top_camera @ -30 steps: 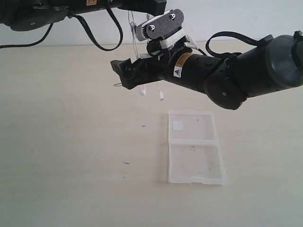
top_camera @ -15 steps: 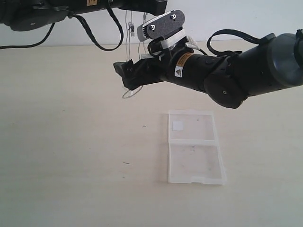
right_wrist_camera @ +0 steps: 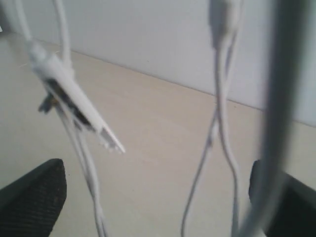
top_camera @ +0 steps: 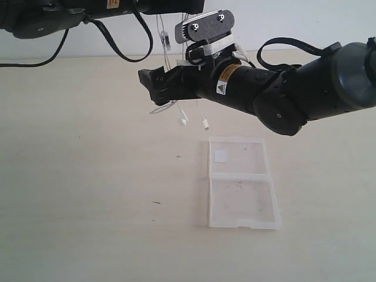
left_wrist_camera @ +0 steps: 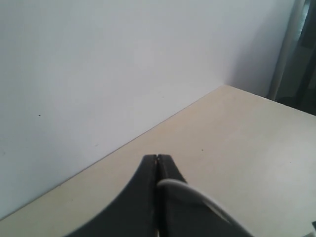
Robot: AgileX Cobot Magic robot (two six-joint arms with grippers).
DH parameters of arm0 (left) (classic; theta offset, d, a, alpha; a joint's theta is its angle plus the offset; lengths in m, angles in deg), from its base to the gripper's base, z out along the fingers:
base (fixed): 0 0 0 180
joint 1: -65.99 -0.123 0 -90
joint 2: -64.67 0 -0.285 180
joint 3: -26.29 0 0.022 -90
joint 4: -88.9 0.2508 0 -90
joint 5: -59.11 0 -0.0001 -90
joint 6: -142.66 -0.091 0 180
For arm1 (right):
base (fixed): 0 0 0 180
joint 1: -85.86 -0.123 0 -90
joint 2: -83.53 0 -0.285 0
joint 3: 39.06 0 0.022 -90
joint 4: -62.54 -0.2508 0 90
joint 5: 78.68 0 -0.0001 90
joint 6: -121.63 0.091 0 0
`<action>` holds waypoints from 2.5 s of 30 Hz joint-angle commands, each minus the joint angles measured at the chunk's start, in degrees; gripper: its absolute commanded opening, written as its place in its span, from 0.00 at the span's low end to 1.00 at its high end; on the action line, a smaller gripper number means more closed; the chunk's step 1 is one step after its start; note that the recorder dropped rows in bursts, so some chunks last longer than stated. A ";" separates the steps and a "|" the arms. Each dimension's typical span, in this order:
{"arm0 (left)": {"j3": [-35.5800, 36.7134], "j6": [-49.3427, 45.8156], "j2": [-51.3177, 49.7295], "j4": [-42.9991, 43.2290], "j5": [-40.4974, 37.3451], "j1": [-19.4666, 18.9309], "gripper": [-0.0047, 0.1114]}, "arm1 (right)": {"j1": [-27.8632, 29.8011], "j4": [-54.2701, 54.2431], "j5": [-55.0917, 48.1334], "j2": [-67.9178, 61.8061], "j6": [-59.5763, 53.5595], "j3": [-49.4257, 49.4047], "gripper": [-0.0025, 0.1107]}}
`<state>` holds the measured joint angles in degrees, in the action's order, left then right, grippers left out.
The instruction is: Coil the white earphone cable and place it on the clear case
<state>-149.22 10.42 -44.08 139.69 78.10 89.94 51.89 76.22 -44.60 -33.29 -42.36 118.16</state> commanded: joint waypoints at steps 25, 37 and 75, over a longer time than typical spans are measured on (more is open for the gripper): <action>-0.20 3.66 0.47 -0.11 -0.60 -0.01 0.04 | -0.02 -6.54 4.67 0.25 -2.84 -0.85 0.74; -0.20 3.88 0.47 -0.11 -0.47 -0.01 0.04 | -0.02 -5.18 5.11 0.25 -2.84 -0.85 0.23; -0.09 32.88 0.60 39.31 -4.33 -0.01 0.65 | 0.10 -7.30 -2.19 2.55 -8.42 -0.74 0.02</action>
<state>-149.49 41.76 -43.36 173.03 73.20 89.52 51.89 69.76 -48.04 -32.29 -51.27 117.19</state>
